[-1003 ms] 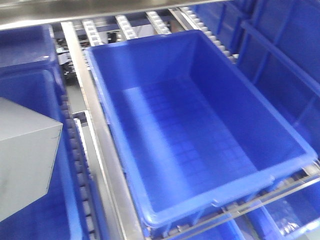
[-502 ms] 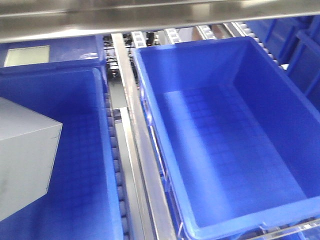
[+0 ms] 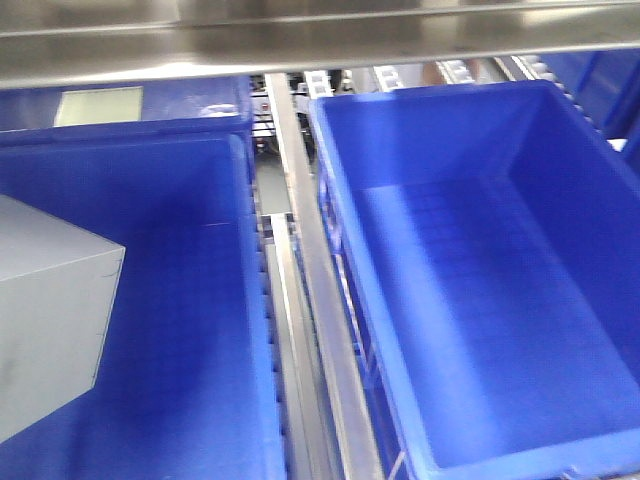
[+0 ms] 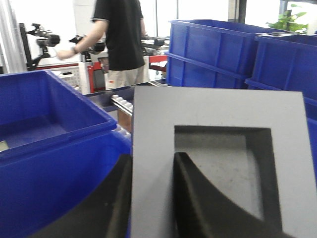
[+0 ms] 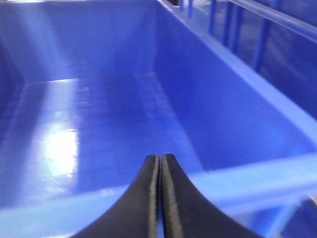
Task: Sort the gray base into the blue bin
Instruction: 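Turn and approach the shelf of empty blue bins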
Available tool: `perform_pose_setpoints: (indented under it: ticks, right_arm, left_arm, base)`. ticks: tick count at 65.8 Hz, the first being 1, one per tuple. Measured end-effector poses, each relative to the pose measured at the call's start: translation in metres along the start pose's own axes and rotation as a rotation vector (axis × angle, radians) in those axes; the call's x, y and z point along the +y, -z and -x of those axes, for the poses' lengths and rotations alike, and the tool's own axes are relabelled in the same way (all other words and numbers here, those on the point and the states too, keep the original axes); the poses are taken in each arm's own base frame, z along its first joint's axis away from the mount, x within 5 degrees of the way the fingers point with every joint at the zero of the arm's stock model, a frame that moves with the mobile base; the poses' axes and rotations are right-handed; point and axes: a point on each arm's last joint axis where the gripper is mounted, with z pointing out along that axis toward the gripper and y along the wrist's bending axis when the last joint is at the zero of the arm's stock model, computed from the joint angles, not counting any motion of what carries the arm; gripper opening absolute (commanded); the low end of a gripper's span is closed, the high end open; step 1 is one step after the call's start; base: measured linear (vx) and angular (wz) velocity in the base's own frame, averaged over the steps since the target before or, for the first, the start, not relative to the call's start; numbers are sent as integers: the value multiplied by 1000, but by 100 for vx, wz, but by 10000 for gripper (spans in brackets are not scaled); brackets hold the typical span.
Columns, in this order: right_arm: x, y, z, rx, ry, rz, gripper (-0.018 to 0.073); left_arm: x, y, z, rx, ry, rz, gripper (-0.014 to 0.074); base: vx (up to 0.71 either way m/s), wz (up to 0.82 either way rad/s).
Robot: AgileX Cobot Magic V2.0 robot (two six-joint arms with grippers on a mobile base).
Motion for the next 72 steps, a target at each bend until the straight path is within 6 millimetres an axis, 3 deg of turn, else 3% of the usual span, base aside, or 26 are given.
perform_pose_setpoints:
  ticks: [72]
  right_arm:
    - [0,0,4,-37,0,0,-5]
  left_arm:
    - [0,0,0,0,0,0,-6]
  base:
    - [1,11]
